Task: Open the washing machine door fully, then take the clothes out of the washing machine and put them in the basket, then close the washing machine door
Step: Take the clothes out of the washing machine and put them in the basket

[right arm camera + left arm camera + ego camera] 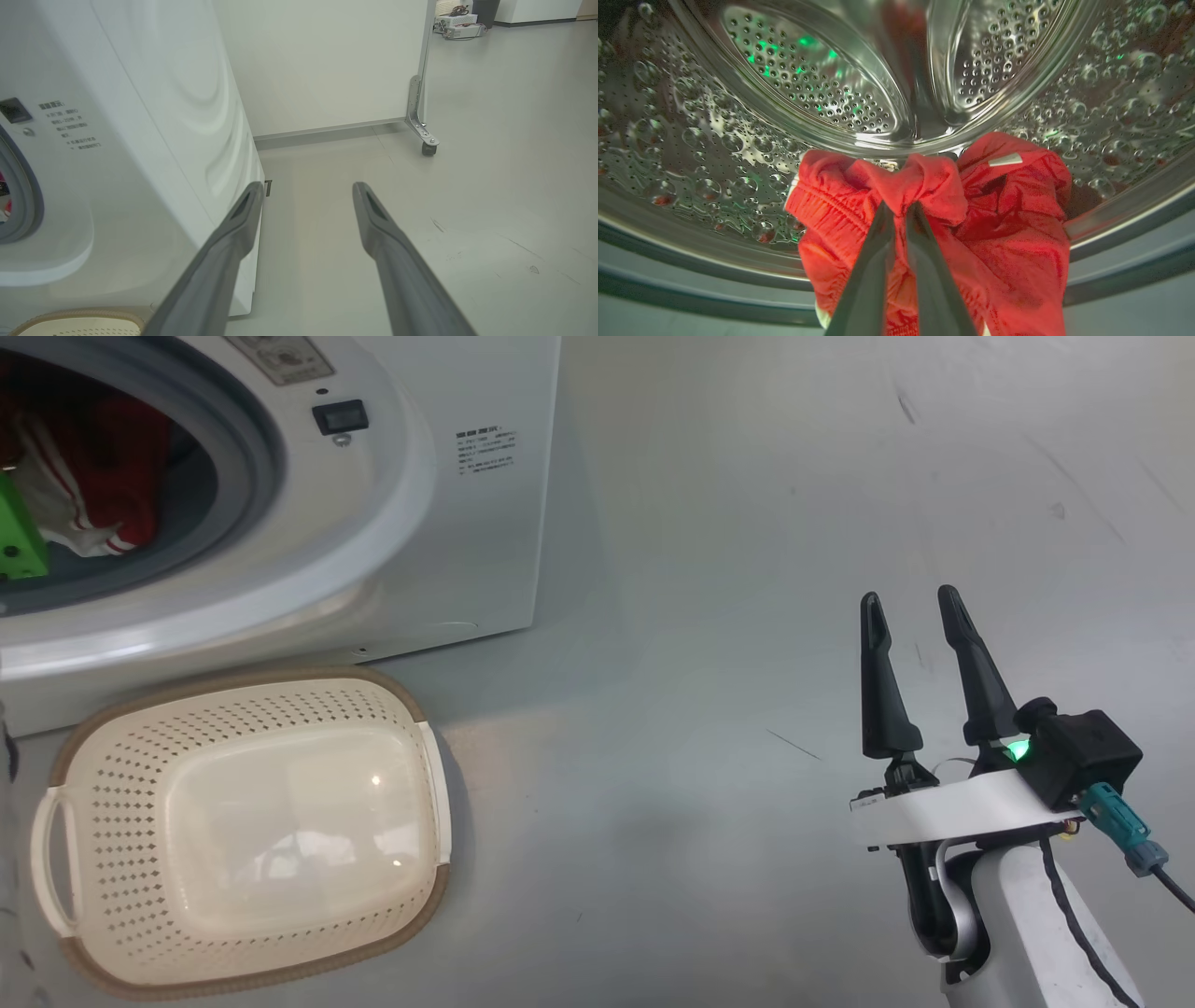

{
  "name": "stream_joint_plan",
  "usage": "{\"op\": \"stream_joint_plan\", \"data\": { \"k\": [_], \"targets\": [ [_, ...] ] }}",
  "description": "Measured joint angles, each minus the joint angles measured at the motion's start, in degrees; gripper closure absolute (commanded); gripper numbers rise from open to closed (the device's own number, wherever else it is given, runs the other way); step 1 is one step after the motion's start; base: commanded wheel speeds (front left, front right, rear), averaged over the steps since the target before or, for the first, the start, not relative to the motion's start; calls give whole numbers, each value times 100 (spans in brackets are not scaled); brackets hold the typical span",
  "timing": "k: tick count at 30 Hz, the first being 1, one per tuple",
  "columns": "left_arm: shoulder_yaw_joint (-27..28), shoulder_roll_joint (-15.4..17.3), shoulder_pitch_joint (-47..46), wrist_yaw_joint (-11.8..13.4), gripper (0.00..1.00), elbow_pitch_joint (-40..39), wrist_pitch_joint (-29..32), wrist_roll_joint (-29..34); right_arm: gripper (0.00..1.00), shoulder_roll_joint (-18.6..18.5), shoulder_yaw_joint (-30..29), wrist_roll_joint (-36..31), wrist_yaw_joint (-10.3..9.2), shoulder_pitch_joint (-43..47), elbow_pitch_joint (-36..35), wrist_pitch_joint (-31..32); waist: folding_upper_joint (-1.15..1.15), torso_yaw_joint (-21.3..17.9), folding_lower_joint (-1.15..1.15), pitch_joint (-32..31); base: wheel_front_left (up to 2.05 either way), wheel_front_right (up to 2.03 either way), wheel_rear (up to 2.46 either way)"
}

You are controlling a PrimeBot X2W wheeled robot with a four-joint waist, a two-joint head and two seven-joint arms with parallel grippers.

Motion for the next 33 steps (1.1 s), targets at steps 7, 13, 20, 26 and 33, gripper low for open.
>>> {"op": "stream_joint_plan", "data": {
  "k": [7, 13, 20, 26, 33],
  "targets": [
    [8, -331, 265, -272, 100, -3, -678, -252, 0, -1, -101, -100, 11, 133, 99, 0, 0, 242, 0, -326, 0, 0, 0],
    [-110, -450, 669, -420, 100, -11, -1287, -285, 0, 0, -193, -192, 53, 261, 176, 0, 0, 457, 0, -631, 0, 0, 0],
    [-260, -625, 1197, -517, 100, -53, -1617, -285, 0, -12, -290, -249, 111, 470, 246, 0, 0, 712, 0, -1001, 0, 0, 0],
    [-386, -744, 1618, -570, 100, -192, -1653, -285, 0, -15, -361, -291, 137, 684, 275, 0, 0, 919, 0, -1309, 0, 0, 0],
    [-530, -782, 2196, -578, 100, -426, -1655, -285, 0, -12, -369, -315, 209, 864, 315, 0, 0, 1117, 0, -1624, 0, 0, 0]
  ]
}}
